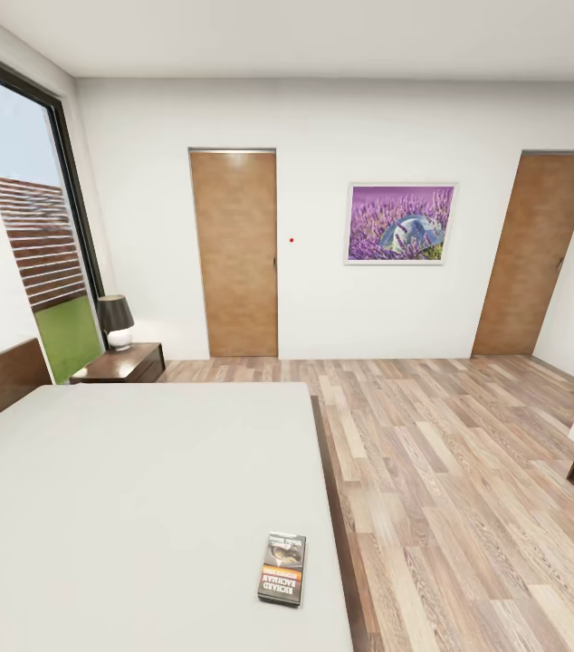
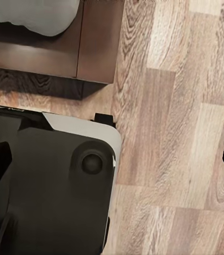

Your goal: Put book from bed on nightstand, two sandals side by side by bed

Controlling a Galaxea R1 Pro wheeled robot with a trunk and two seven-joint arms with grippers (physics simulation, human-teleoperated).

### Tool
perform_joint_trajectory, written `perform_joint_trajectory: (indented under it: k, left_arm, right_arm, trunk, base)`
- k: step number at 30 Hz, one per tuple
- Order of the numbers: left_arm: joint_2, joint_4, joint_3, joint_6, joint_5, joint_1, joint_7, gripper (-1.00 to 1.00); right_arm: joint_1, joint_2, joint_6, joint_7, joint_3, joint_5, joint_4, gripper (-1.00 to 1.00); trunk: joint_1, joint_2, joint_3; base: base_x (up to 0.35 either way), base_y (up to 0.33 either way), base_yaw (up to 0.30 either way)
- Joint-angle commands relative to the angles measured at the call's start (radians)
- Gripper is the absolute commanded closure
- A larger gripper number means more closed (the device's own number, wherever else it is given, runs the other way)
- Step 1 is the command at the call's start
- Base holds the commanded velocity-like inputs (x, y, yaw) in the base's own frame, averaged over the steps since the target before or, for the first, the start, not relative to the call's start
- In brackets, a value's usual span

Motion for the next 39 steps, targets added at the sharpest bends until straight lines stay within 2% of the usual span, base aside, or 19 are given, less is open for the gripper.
perform_joint_trajectory:
  k: [1, 8, 13, 15, 22, 27, 35, 39]
  left_arm:
    - [0.0, -0.05, -0.006, 0.041, 0.005, -0.001, 0.005, -1.0]
    - [-0.002, -0.359, -0.007, 0.268, 0.006, -0.006, 0.006, -1.0]
    - [-0.003, -0.513, -0.006, 0.355, 0.01, -0.019, 0.006, -1.0]
    - [-0.003, -0.557, -0.005, 0.393, 0.011, -0.05, 0.005, -1.0]
    - [-0.007, -0.571, -0.003, 0.439, 0.01, -0.15, 0.004, -1.0]
    - [-0.007, -0.555, -0.001, 0.445, 0.012, -0.213, 0.005, -1.0]
    - [-0.011, -0.438, 0.0, 0.429, 0.016, -0.32, 0.005, -1.0]
    - [-0.012, -0.387, 0.0, 0.399, 0.018, -0.365, 0.006, -1.0]
  right_arm:
    - [-0.001, 0.0, -0.002, 0.001, 0.008, -0.01, 0.002, -1.0]
    - [-0.001, -0.001, -0.002, 0.001, 0.006, -0.013, 0.001, -1.0]
    - [-0.001, 0.0, -0.003, 0.001, 0.006, -0.014, 0.001, -1.0]
    - [-0.001, 0.0, -0.003, 0.001, 0.006, -0.014, 0.001, -1.0]
    - [-0.001, 0.003, -0.004, 0.001, 0.005, -0.014, -0.001, -1.0]
    - [-0.001, 0.002, -0.005, 0.001, 0.002, -0.015, -0.002, -1.0]
    - [-0.001, -0.007, -0.006, 0.0, 0.001, -0.017, -0.004, -1.0]
    - [-0.001, -0.02, -0.01, 0.0, -0.021, -0.017, -0.01, -1.0]
  trunk:
    - [0.0, -0.001, -0.001]
    - [0.0, -0.001, -0.001]
    - [0.0, -0.001, -0.001]
    - [0.0, -0.001, -0.001]
    - [0.0, -0.001, -0.001]
    - [0.0, -0.001, -0.001]
    - [0.0, -0.001, -0.001]
    - [0.0, -0.001, -0.001]
  base:
    - [0.0, 0.0, 0.0]
    - [0.0, 0.0, 0.0]
    - [0.0, 0.0, 0.0]
    - [0.0, 0.0, 0.0]
    - [0.0, 0.0, 0.0]
    - [0.0, 0.0, 0.0]
    - [0.0, 0.0, 0.0]
    - [0.0, 0.0, 0.0]
